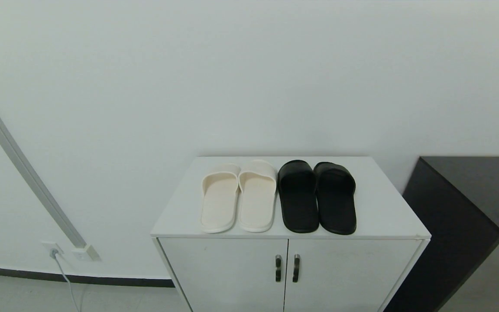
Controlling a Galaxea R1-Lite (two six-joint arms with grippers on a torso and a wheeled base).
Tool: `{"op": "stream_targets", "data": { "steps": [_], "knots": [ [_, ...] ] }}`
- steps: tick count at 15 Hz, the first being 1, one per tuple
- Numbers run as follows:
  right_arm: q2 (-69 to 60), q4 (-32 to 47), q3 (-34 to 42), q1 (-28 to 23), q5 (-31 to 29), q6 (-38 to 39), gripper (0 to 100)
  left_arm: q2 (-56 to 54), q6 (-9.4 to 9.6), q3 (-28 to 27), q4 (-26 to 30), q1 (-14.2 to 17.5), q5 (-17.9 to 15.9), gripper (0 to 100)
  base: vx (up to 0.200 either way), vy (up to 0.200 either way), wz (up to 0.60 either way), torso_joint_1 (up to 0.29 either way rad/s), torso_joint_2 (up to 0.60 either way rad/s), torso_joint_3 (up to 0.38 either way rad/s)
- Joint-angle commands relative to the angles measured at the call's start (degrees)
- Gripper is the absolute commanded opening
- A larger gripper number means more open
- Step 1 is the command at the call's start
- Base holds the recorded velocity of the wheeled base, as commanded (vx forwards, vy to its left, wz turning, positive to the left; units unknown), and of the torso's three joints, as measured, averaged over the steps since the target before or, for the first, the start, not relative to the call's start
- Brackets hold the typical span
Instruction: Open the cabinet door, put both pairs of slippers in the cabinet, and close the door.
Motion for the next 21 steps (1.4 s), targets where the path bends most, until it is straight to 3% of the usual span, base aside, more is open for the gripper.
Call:
{"op": "stream_targets", "data": {
  "steps": [1, 2, 5, 7, 11, 17, 21],
  "knots": [
    [21.31, -4.65, -5.02, 10.4, 2.91, 2.83, 100, -0.01, 0.01, -0.09, -0.09, 0.01, 0.01, 0, 0.0, 0.0, 0.0, 0.0, 0.0, 0.0],
    [25.53, -5.53, -8.1, 15.76, 1.42, 6.87, 100, -0.01, 0.01, 0.0, -0.01, 0.01, 0.01, 0, 0.0, 0.0, 0.0, 0.0, 0.0, 0.0],
    [40.12, -13.79, -14.25, 30.35, -13.44, 11.53, 100, -0.01, -0.08, 0.0, -0.01, 0.01, 0.01, 0, 0.0, 0.0, 0.0, 0.0, 0.0, 0.0],
    [49.17, -19.94, -18.12, 33.16, -17.22, 11.71, 100, -0.01, 0.01, 0.0, -0.01, 0.01, 0.01, 0, 0.0, 0.0, 0.0, 0.0, 0.0, 0.0],
    [62.27, -20.47, -28.58, 39.67, -27.41, 15.13, 100, -0.01, 0.01, 0.0, -0.01, 0.01, -0.08, 0, 0.0, 0.0, 0.0, 0.0, 0.0, 0.0],
    [77.47, -20.65, -40.97, 42.3, -42.97, 15.31, 100, -0.01, 0.01, 0.0, -0.01, 0.01, 0.01, 0, 0.0, 0.0, 0.0, 0.0, 0.0, 0.0],
    [84.33, -23.72, -45.1, 42.48, -47.8, 15.31, 100, -0.01, 0.01, 0.0, -0.01, 0.01, -0.08, 0, 0.0, 0.0, 0.0, 0.0, 0.0, 0.0]
  ]
}}
